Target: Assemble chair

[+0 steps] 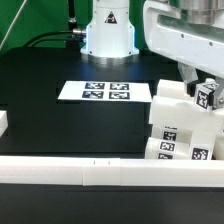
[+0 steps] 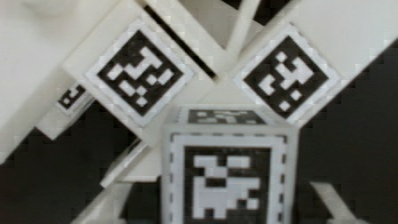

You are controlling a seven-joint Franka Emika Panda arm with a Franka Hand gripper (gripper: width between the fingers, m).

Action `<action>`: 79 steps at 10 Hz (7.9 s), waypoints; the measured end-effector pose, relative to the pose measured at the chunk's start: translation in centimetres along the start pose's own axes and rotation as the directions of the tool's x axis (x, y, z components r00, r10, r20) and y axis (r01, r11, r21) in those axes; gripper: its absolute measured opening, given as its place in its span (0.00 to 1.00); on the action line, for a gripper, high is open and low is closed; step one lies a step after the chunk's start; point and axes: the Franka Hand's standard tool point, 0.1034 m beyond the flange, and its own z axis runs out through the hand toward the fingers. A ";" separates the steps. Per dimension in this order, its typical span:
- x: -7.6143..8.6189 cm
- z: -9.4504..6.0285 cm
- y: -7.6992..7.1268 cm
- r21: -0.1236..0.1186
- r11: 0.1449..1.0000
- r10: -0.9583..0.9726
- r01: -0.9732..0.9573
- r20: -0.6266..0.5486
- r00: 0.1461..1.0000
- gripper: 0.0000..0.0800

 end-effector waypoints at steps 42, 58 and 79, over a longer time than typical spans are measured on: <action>-1.4 -2.9 -0.2 0.083 0.984 0.153 -0.156 0.039 0.987 0.81; -1.3 -2.5 2.0 0.117 0.989 0.087 -0.087 0.004 0.996 0.81; 4.5 0.8 6.5 0.113 0.992 -0.048 0.058 -0.090 0.995 0.81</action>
Offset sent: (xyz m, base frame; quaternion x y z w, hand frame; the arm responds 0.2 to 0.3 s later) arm -0.0245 -0.0152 -0.0059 -0.0097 0.0142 0.2739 0.9616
